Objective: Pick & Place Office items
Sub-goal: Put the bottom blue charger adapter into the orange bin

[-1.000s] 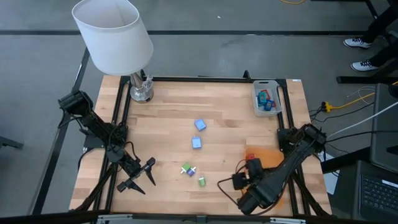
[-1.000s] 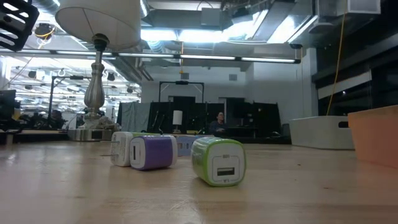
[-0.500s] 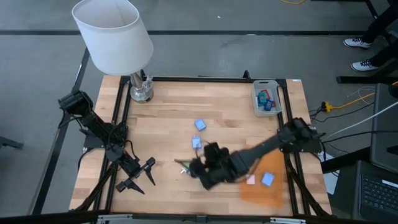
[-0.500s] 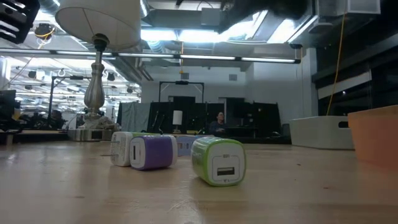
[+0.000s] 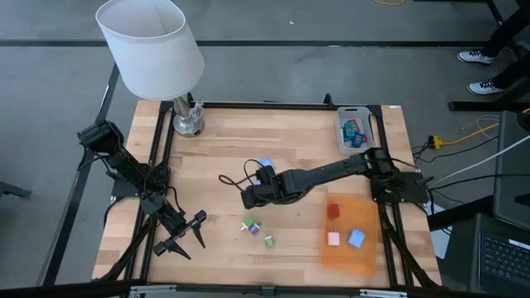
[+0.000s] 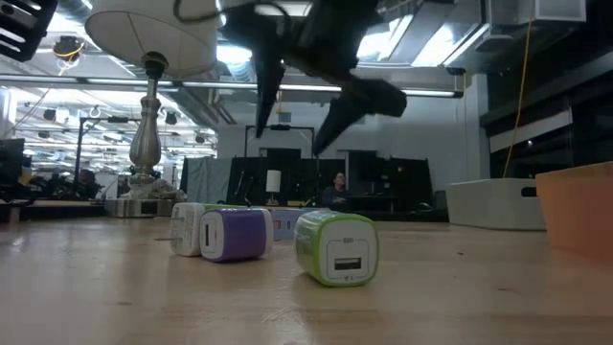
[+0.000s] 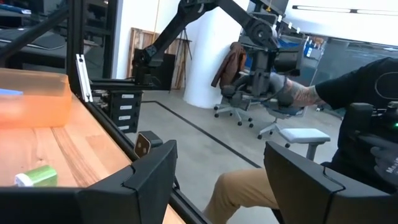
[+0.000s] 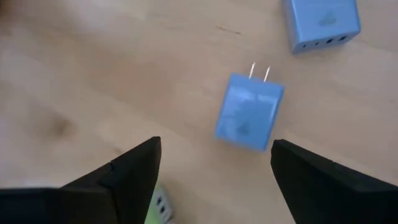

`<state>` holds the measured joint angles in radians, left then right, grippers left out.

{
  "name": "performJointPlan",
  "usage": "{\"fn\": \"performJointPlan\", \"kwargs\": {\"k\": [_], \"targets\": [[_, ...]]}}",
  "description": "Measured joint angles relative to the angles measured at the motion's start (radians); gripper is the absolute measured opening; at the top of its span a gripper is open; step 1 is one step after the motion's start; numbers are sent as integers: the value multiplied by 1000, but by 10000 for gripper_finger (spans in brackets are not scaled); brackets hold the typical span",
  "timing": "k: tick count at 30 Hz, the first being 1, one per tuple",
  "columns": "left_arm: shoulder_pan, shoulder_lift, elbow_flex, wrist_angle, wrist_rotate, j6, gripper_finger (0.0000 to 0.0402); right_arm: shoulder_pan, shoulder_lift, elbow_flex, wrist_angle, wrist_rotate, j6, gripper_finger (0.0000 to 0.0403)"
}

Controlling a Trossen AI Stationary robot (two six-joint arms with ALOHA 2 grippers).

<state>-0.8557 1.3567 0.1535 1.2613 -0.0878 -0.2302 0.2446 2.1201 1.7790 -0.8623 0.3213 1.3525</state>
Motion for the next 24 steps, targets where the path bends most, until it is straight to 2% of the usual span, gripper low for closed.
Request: {"fn": "performJointPlan", "kwargs": {"k": [14,24], "targets": [[0,0,0,0,4,0,237,-83,114,0,-3,-64,-7,307],[0,0,0,0,3,-2,237,-91,117,0,-2,-71,-9,298]]}}
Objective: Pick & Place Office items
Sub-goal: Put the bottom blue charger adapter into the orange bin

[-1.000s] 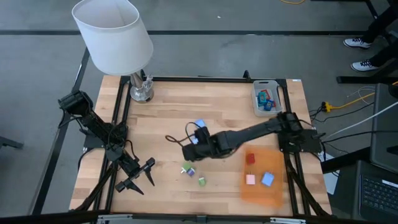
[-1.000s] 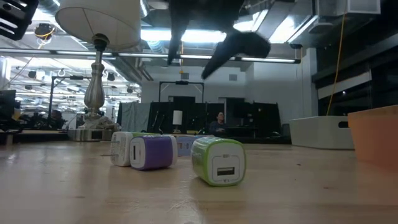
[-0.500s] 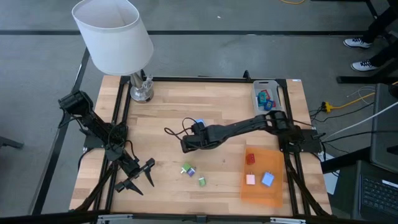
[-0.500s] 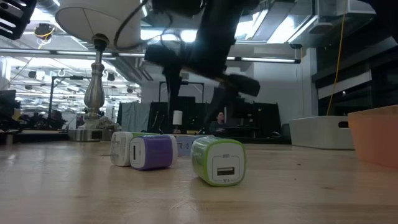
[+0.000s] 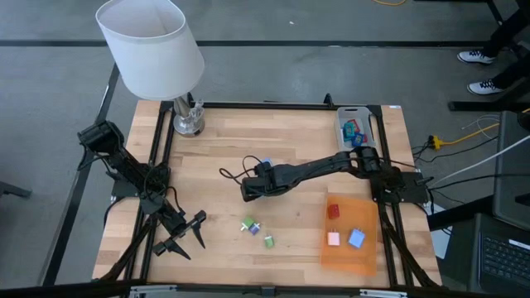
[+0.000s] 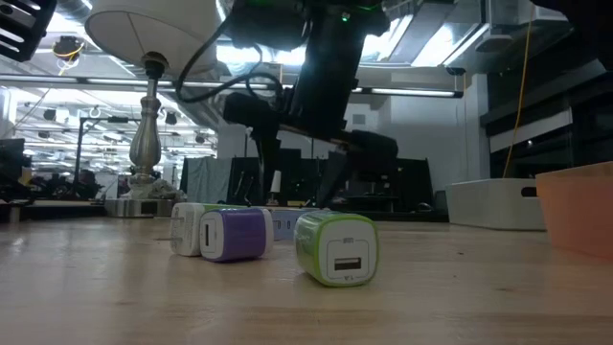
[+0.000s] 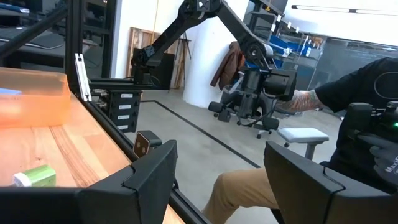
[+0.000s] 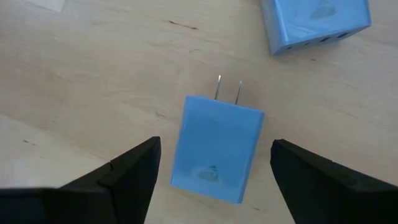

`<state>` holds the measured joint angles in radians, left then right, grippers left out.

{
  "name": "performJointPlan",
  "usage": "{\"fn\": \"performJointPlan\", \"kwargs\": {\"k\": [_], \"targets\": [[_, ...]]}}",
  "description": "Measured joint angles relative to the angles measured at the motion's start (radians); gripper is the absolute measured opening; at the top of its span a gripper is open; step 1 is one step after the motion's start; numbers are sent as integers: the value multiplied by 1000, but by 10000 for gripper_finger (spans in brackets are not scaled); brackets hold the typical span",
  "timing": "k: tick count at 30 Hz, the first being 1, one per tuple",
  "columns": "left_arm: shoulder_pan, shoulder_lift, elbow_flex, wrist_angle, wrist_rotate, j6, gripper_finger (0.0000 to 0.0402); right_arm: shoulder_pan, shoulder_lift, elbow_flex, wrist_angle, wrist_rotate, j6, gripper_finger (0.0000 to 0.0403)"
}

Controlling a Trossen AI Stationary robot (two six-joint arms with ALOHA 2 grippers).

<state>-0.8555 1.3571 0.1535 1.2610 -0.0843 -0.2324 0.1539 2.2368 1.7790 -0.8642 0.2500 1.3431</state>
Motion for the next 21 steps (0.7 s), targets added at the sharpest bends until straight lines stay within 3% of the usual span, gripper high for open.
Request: {"fn": "performJointPlan", "kwargs": {"k": [15,21], "targets": [[0,0,0,0,1,-16,237,4,6,0,-16,-18,11,288],[-1,0,0,0,18,-22,237,-1,52,-1,-34,-70,29,288]]}}
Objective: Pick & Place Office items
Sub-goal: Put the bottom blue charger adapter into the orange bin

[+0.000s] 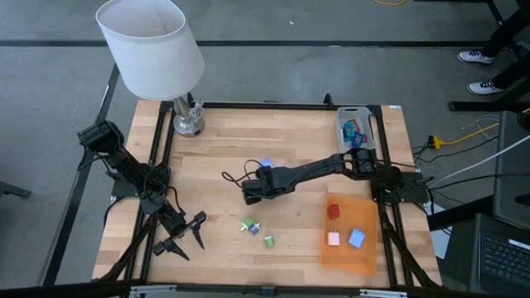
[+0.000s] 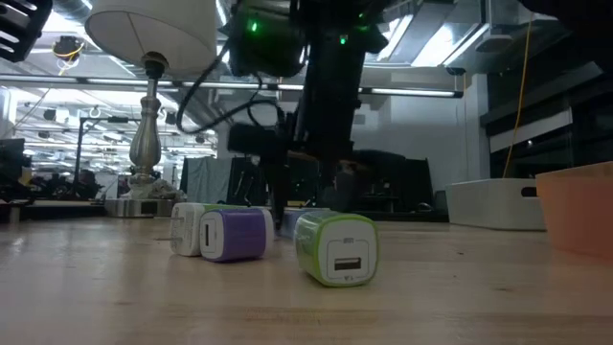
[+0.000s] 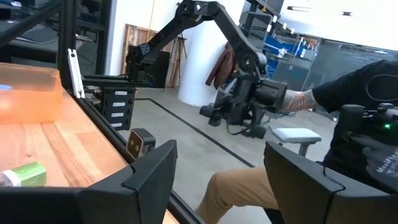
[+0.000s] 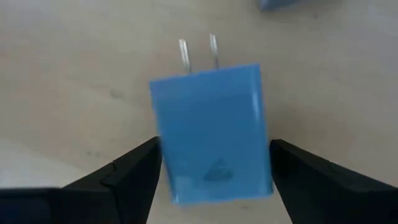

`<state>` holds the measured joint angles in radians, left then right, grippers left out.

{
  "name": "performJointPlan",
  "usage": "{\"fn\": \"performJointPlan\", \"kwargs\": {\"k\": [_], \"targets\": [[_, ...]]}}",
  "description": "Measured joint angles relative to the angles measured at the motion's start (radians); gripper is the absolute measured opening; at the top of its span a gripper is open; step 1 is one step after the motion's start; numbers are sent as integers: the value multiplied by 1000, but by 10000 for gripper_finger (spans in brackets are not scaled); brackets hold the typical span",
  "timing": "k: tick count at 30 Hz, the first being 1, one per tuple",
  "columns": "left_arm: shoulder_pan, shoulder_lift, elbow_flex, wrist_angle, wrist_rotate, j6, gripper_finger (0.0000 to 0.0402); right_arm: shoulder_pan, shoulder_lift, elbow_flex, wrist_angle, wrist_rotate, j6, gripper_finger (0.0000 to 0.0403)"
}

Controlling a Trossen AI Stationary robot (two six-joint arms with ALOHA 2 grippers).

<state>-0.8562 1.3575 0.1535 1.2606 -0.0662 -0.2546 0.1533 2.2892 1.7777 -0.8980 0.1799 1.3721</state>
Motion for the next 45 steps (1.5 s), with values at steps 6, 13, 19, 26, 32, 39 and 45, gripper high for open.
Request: {"fn": "performJointPlan", "kwargs": {"k": [6,13,19,26,32,39,45], "targets": [[-1,0,0,0,14,-12,237,-3,20,4,-5,-8,-4,288],[-1,0,0,0,15,-11,237,-3,21,4,-4,2,-48,288],[-1,0,0,0,15,-4,237,-4,22,3,-3,-4,-72,262],[-1,0,0,0,15,-3,237,11,23,2,5,17,-79,208],[-1,0,0,0,15,-2,237,51,4,-3,-20,62,-53,208],[-1,0,-1,0,15,-1,237,124,-117,-3,-234,162,62,208],[-1,0,-1,0,15,3,237,240,-258,-1,-424,226,256,208]]}}
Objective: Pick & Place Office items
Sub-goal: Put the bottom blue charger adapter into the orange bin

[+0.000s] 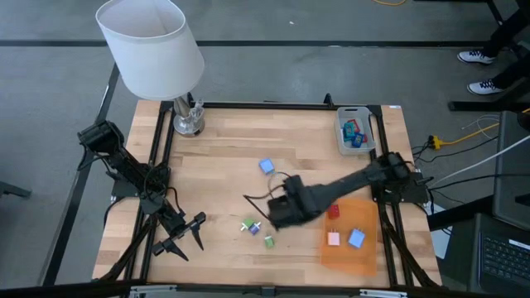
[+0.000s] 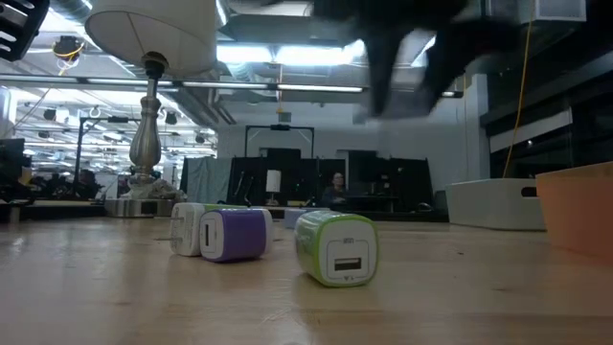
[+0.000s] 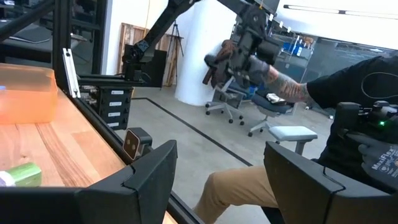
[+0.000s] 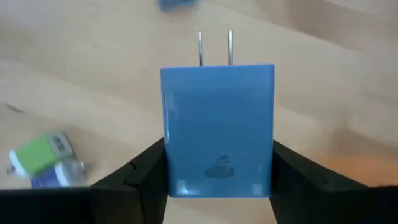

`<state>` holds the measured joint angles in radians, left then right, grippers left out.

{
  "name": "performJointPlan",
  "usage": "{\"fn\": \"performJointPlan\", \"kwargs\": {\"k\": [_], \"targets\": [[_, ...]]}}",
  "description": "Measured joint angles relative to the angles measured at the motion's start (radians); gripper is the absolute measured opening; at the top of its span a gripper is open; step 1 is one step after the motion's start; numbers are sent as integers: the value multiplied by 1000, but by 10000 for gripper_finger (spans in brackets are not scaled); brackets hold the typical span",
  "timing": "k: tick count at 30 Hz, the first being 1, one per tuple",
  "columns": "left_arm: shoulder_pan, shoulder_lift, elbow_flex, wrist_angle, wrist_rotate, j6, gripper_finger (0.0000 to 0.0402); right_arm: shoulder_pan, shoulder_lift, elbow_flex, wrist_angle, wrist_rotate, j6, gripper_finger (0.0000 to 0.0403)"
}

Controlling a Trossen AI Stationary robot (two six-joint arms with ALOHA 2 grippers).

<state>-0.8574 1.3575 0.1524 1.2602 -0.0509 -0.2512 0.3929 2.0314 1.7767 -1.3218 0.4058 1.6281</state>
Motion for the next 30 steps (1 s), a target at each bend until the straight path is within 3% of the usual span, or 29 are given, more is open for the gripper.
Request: {"fn": "performJointPlan", "kwargs": {"k": [3,7,12,17,23,30], "targets": [[0,0,0,0,0,1,237,77,-45,0,-103,-18,148,208],[0,0,0,0,2,2,237,204,-68,1,-244,-122,378,208],[0,0,0,0,7,2,237,347,-72,-43,-251,-257,606,208],[0,0,0,1,8,2,237,393,-69,-115,-247,-394,623,208],[0,0,0,1,8,1,237,389,-69,-183,-249,-381,608,208],[0,0,0,0,8,-12,237,428,-69,-292,-230,-459,614,208]]}}
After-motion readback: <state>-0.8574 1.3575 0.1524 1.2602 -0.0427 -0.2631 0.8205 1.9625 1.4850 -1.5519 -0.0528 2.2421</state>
